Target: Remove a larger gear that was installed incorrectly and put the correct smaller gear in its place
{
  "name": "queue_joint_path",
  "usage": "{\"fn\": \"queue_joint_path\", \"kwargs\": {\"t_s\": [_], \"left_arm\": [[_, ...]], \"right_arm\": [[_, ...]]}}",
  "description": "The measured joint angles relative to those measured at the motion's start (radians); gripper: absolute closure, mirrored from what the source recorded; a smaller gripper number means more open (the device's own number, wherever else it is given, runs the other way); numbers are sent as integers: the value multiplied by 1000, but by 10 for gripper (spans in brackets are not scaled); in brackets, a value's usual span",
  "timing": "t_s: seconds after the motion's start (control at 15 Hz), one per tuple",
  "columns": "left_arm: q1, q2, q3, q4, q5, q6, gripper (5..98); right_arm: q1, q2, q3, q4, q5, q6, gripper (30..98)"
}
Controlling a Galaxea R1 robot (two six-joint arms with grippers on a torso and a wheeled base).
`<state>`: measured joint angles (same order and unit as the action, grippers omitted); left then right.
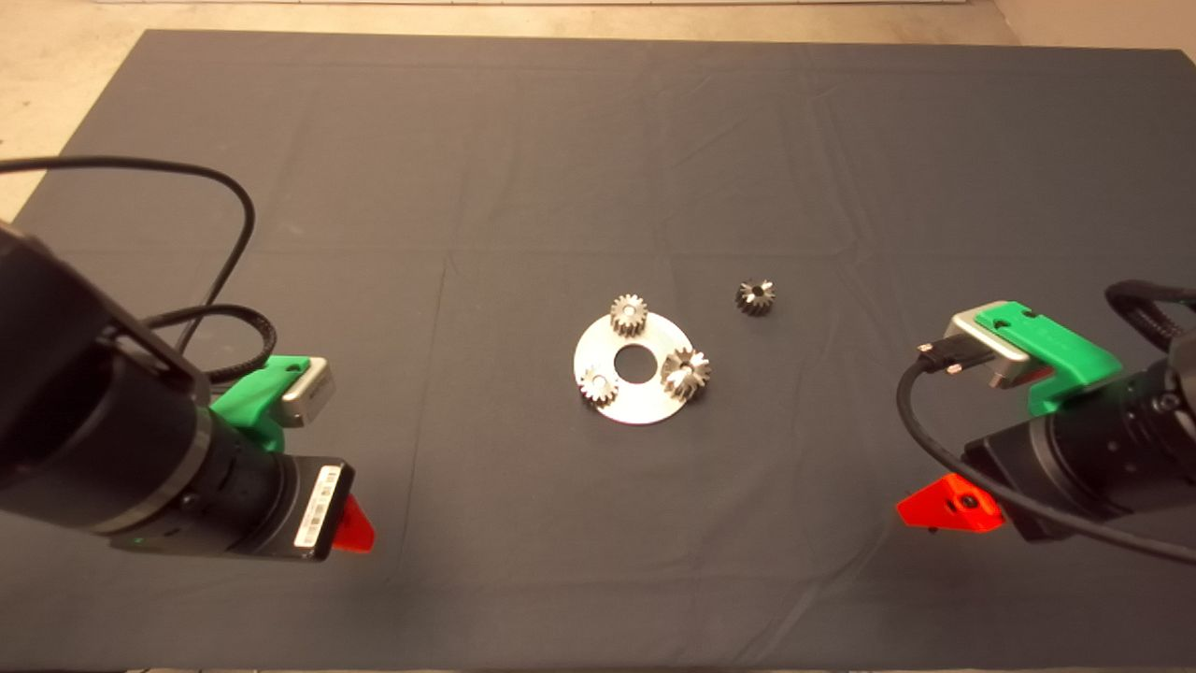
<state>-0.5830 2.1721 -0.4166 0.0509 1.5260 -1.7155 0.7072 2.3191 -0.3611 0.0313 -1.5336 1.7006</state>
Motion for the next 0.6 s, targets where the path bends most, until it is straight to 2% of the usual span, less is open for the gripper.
{"fn": "queue_joint_path", "kwargs": {"t_s": [0.27, 0.4, 0.6], "left_arm": [[0, 0, 0, 0, 0, 0, 347], [0, 2, 0, 0, 0, -2, 347], [0, 3, 0, -1, 0, -9, 347]], "right_arm": [[0, 0, -18, 7, 0, -1, 308], [0, 3, -65, 8, 0, -42, 308], [0, 7, -160, 8, 0, -139, 308]]}}
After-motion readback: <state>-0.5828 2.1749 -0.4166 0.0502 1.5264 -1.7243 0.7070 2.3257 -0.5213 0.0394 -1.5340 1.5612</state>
